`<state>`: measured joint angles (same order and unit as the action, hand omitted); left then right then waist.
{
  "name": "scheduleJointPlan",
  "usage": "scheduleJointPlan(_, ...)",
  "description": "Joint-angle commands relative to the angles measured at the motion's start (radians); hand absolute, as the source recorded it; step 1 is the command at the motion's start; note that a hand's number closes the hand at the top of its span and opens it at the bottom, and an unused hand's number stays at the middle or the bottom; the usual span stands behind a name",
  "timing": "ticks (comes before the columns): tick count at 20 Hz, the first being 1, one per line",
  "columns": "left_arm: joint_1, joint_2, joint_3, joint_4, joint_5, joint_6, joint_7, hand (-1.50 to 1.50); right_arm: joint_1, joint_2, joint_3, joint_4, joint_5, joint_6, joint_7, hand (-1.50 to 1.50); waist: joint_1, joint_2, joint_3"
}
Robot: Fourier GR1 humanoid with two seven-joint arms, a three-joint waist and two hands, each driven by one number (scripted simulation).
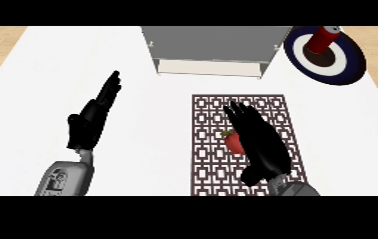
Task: Pick the bell pepper from the placemat and place it in the tiered shelf
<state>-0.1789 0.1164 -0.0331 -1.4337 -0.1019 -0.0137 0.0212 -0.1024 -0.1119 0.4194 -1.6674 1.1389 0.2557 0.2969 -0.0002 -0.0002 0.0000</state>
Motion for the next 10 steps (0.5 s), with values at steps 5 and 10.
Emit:
scheduleJointPlan(5,-0.038,-0.057,-0.012,0.06,-0.052,0.046,-0.01,0.0,-0.009,0.015,0.01,0.04,0.043,0.051,-0.015,1.5,-0.003,0.0,0.0)
scheduleJointPlan(10,0.026,-0.031,-0.02,-0.104,-0.044,0.02,0.056,0.0,-0.005,-0.038,0.017,0.164,0.117,-0.113,-0.139,1.5,0.003,0.0,0.0)
